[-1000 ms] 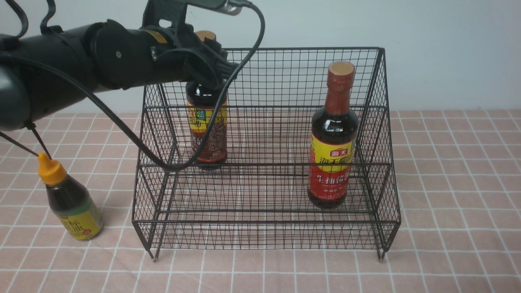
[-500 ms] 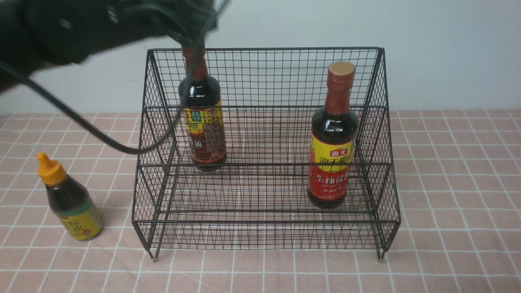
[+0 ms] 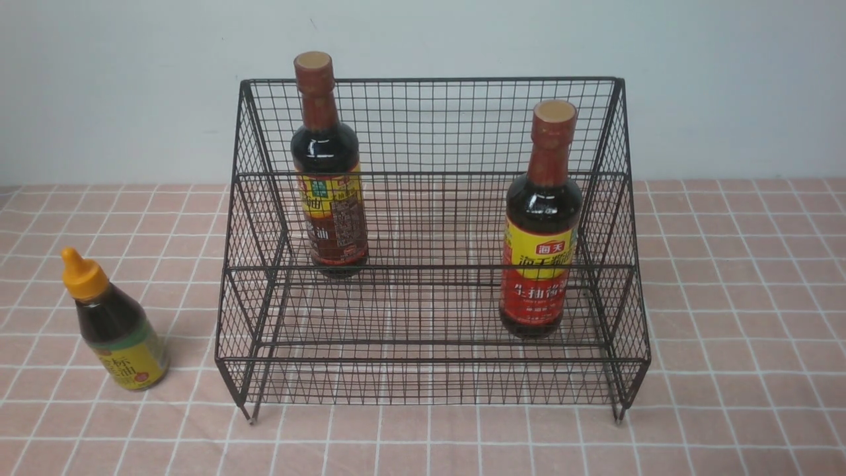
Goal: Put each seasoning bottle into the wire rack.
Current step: Use the left arm to grab the condiment bottle closest to it
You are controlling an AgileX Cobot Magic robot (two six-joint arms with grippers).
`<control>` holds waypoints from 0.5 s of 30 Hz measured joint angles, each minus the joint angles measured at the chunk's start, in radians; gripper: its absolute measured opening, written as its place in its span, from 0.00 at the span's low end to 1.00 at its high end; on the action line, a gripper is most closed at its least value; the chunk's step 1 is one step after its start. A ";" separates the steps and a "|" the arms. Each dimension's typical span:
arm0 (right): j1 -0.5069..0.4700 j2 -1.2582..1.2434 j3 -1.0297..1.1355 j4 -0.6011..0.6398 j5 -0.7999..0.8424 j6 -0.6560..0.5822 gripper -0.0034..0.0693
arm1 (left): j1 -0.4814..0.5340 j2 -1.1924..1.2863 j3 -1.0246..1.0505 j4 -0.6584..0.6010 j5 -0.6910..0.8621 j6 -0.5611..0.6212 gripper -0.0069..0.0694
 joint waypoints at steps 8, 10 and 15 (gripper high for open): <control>0.000 0.000 0.000 0.000 0.000 0.000 0.03 | 0.117 -0.232 0.257 0.012 0.020 -0.018 0.08; 0.000 0.000 0.000 0.000 0.000 0.000 0.03 | 0.131 -0.262 0.309 0.012 0.020 -0.018 0.08; 0.000 0.000 0.000 0.000 0.000 0.000 0.03 | 0.138 -0.286 0.457 0.012 0.004 -0.016 0.08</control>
